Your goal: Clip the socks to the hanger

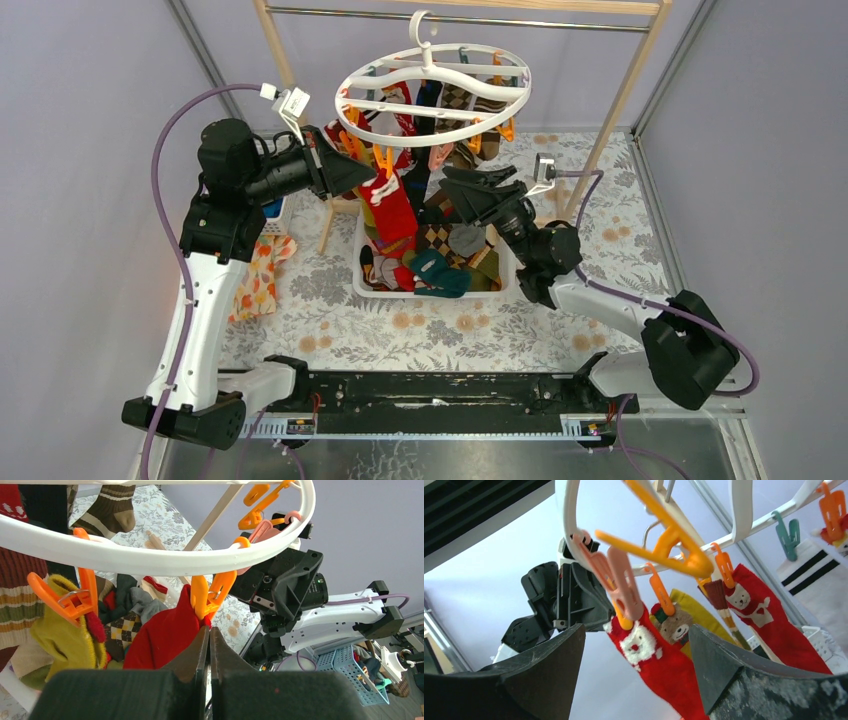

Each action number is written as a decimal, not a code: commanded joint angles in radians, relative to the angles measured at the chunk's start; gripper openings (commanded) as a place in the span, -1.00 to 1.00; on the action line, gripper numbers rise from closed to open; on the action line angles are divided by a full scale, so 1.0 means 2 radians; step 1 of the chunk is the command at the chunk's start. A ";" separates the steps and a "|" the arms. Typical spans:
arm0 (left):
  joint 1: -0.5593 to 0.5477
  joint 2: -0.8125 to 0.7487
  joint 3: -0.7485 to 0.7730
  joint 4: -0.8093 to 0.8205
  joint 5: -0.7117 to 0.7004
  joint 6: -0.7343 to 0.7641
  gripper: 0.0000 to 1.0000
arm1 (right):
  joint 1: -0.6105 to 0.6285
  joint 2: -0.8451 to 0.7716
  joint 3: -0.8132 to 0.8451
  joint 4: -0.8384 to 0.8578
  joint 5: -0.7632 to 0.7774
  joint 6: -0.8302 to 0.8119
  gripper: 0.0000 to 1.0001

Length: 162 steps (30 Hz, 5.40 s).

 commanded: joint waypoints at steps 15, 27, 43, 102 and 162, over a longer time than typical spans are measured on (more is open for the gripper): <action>-0.002 -0.010 0.029 -0.026 -0.009 0.016 -0.90 | -0.021 0.095 0.115 0.125 -0.076 0.042 0.22; -0.002 -0.006 0.049 -0.045 -0.020 0.024 -0.88 | -0.020 0.087 0.109 0.132 -0.068 0.037 -0.45; -0.002 -0.009 0.073 -0.088 -0.108 0.051 0.69 | 0.094 -0.033 0.105 -0.187 0.129 -0.252 -1.00; -0.056 0.034 0.086 -0.046 -0.107 0.086 0.41 | 0.140 0.026 0.148 -0.174 0.163 -0.340 0.34; -0.056 0.026 0.089 -0.045 -0.106 0.080 0.08 | -0.029 0.080 0.123 0.057 -0.141 -0.081 0.05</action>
